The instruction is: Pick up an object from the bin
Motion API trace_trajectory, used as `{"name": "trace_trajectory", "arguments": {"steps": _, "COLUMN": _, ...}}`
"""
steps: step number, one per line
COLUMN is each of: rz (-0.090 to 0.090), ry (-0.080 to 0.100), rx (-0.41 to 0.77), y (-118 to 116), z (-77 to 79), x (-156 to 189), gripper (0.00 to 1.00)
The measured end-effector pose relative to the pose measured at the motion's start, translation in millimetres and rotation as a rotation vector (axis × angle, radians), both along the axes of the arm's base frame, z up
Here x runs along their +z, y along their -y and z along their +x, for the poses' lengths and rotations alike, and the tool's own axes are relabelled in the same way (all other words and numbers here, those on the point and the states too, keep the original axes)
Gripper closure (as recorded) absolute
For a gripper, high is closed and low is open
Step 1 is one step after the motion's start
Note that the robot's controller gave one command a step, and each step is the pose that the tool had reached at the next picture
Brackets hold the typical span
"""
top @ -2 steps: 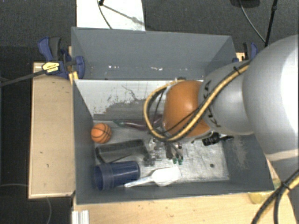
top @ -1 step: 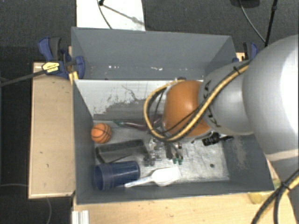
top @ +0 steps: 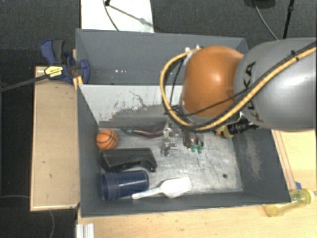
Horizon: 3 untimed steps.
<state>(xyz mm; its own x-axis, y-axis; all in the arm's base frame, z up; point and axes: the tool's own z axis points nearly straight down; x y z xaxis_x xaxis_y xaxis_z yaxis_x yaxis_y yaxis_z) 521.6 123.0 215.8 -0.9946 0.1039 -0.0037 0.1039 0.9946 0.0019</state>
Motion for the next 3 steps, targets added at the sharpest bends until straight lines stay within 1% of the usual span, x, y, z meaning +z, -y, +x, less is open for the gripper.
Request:
{"name": "trace_trajectory", "arguments": {"steps": 1, "rz": 0.000, "ry": -0.001, "rx": 0.000, "y": 0.1, "z": -0.4, "x": -0.6, "gripper": 1.00}}
{"name": "trace_trajectory", "arguments": {"steps": 2, "rz": -0.001, "ry": -0.002, "rx": 0.021, "y": -12.6, "z": 1.9, "x": -50.1, "gripper": 0.00}}
{"name": "trace_trajectory", "arguments": {"steps": 3, "rz": -0.001, "ry": -0.002, "rx": 0.021, "y": -12.6, "z": 2.2, "x": -49.9, "gripper": 0.00}}
